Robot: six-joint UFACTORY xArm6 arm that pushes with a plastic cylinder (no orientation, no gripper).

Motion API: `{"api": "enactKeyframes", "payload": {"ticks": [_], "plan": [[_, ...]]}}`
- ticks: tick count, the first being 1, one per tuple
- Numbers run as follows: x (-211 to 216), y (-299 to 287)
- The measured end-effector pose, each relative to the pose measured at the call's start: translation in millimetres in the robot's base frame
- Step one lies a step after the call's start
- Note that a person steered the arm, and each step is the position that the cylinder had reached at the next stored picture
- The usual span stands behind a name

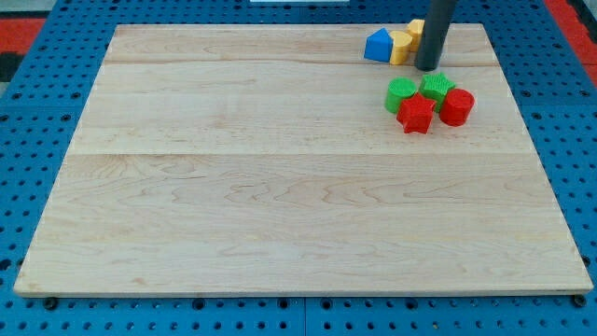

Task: Move the blue cube to the right of the yellow heart

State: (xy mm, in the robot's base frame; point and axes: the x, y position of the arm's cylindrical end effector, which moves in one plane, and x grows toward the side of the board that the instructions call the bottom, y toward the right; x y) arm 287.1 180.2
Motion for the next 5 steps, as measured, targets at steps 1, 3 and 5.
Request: {"api": "enactKeyframes", "payload": {"ticks": [1,3,5], "plan": [[-2.7,17.2],[-24.7,52.8],[-43.6,53.2]]}}
